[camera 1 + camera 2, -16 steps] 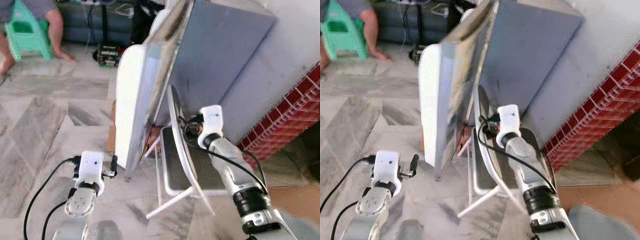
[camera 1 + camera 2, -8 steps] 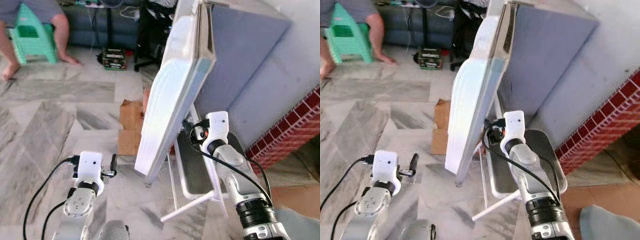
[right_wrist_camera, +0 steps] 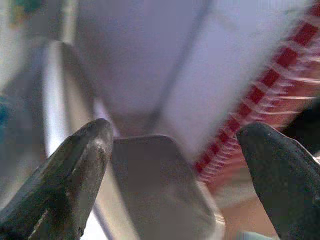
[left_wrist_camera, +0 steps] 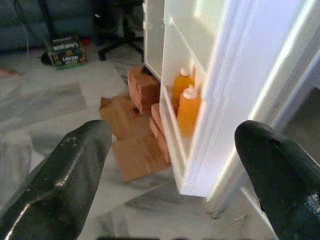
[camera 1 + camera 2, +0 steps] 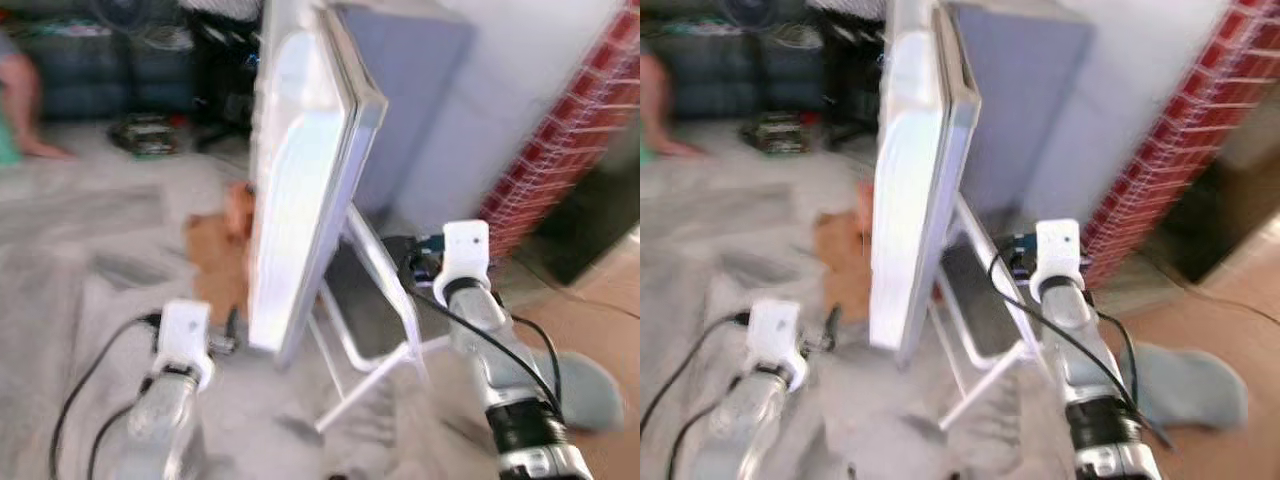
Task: Restocking fridge
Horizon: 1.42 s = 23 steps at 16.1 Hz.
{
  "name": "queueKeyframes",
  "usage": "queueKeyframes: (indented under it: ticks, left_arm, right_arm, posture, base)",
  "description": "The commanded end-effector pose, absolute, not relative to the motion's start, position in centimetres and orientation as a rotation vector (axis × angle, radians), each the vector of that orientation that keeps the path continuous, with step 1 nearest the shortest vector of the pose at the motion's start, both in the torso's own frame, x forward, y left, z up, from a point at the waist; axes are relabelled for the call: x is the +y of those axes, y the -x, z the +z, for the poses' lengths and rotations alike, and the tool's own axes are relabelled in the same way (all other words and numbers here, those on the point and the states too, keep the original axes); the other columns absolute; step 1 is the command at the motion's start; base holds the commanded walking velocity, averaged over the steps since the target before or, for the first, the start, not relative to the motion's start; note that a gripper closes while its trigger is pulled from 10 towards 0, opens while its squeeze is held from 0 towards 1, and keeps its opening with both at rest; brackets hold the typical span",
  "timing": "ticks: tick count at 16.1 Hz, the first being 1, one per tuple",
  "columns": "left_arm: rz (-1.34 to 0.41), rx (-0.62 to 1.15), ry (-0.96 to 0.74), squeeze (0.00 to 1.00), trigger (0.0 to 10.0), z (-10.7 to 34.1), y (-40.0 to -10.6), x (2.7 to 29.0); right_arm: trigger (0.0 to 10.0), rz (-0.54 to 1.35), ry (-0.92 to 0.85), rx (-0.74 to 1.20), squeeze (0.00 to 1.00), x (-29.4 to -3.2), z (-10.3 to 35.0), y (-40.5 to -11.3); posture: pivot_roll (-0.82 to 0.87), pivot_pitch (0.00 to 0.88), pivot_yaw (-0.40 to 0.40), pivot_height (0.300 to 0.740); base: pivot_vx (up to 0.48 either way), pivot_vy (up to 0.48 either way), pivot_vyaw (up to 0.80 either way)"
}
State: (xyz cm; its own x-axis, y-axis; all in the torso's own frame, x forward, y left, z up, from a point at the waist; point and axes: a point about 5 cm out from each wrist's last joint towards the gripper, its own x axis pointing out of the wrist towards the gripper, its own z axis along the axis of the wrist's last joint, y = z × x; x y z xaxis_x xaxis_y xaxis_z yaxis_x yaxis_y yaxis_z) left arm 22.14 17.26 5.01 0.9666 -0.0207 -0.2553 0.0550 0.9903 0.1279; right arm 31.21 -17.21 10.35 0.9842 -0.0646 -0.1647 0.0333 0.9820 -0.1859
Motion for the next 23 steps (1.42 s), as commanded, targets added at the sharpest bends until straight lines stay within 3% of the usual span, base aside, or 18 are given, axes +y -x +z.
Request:
queueKeyframes:
  ticks: [1, 4, 6, 11, 16, 20, 23]
  left_arm:
    - [-0.064, 0.239, -0.125, 0.00, 10.0, 5.2, -22.4, 16.6]
    - [-0.041, 0.222, -0.120, 0.00, 10.0, 5.3, -22.5, 16.8]
    - [-0.004, 0.179, -0.125, 0.00, 10.0, 5.8, -22.4, 17.3]
    - [0.142, 0.266, -0.125, 0.00, 10.0, 3.9, -18.9, 19.3]
    - [0.158, 0.266, -0.102, 0.00, 10.0, 3.4, -19.6, 19.9]
    - [0.208, 0.281, -0.128, 0.00, 10.0, 3.0, -18.7, 21.6]
    - [0.191, 0.265, -0.128, 0.00, 10.0, 2.8, -19.3, 21.3]
  right_arm:
    - [10.0, -0.081, 0.255, 0.177, 0.00, -18.6, 10.3, -31.0]
    - [10.0, -0.065, 0.265, 0.251, 0.00, -19.3, 8.3, -30.0]
    - [10.0, 0.006, 0.257, 0.403, 0.00, -19.1, 5.5, -28.0]
    - [10.0, -0.024, 0.284, 0.487, 0.00, -21.7, 2.2, -22.8]
    - [10.0, -0.055, 0.231, 0.459, 0.00, -20.6, 2.5, -23.9]
    - [10.0, -0.115, 0.202, 0.471, 0.00, -20.9, 2.2, -23.6]
    - [10.0, -0.158, 0.186, 0.469, 0.00, -21.1, 2.3, -24.3]
  posture:
    - [0.19, 0.039, -0.133, 0.740]
    - [0.19, 0.033, -0.133, 0.740]
    - [0.19, 0.025, -0.130, 0.740]
    - [0.20, 0.000, -0.130, 0.740]
    - [0.20, 0.000, -0.113, 0.740]
    - [0.20, 0.000, -0.102, 0.740]
    - [0.20, 0.000, -0.105, 0.740]
  base:
    - [0.000, 0.420, 0.00]
    - [0.080, 0.417, 0.00]
    - [0.289, 0.384, 0.00]
    - [0.286, 0.385, 0.00]
    - [0.236, 0.371, 0.00]
    - [0.000, 0.000, 0.00]
    - [0.000, 0.000, 0.00]
